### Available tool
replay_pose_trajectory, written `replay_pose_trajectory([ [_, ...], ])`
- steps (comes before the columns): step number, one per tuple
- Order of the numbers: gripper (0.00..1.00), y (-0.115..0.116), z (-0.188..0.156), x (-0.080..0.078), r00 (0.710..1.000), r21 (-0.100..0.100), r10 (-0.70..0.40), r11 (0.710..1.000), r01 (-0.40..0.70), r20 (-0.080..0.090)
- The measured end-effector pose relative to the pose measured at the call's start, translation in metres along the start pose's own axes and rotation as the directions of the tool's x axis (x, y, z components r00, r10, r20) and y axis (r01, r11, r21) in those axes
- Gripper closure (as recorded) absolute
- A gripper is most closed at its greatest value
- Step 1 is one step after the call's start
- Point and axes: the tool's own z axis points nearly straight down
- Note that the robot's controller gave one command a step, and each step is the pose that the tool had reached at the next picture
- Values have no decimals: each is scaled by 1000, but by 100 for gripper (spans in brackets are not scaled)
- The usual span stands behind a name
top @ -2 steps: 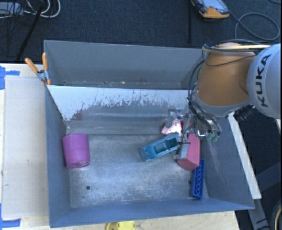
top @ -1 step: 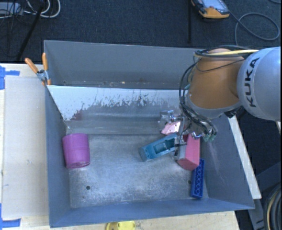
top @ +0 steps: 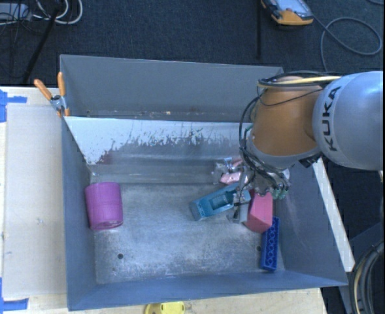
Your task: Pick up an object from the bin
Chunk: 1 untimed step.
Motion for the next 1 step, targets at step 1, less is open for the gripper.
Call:
replay_pose_trajectory([
  [1,0,-3,0,-6,999,2,-40,999,40,4],
])
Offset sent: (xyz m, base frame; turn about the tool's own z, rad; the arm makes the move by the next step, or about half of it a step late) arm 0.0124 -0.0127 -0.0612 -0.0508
